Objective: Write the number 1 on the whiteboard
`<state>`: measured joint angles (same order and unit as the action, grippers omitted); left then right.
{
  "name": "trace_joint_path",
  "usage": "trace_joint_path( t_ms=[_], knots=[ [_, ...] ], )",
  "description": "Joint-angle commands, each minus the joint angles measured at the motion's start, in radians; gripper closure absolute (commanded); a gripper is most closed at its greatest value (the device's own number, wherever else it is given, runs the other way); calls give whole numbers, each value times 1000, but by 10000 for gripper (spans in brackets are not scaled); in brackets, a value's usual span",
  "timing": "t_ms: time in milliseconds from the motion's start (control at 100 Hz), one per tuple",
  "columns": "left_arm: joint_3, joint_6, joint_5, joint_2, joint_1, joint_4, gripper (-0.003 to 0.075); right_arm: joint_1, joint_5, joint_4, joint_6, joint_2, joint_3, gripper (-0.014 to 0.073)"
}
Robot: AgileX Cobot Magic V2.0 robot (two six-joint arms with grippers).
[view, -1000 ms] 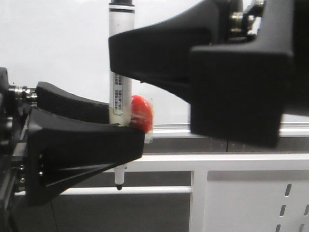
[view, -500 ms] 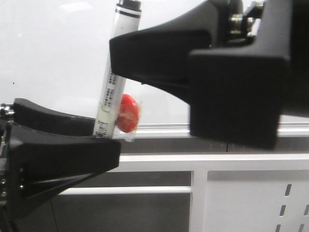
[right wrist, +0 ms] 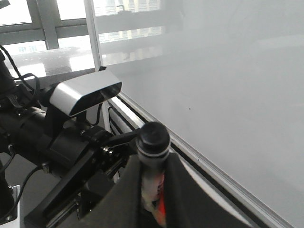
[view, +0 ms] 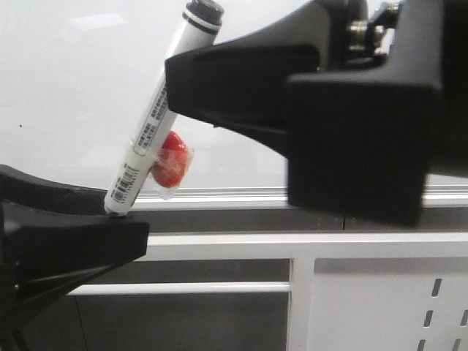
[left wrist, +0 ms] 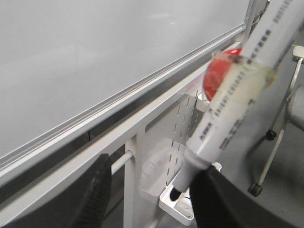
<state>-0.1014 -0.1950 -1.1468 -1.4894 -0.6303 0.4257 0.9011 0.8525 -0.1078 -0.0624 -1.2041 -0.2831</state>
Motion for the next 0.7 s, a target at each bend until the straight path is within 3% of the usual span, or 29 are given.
trace_joint_path(
  t_ms=[0, 190, 430, 690],
  knots=[
    [-10, 7, -215, 23, -3, -46, 380, -3, 79, -9, -3, 13, -28, 672],
    [-10, 7, -215, 23, -3, -53, 368, -3, 79, -9, -3, 13, -28, 672],
    [-10, 7, -215, 23, -3, -33, 143, -3, 79, -9, -3, 13, -28, 672],
    [-10, 7, -215, 23, -3, -31, 138, -4, 67, 34, 13, 13, -28, 672]
  ],
)
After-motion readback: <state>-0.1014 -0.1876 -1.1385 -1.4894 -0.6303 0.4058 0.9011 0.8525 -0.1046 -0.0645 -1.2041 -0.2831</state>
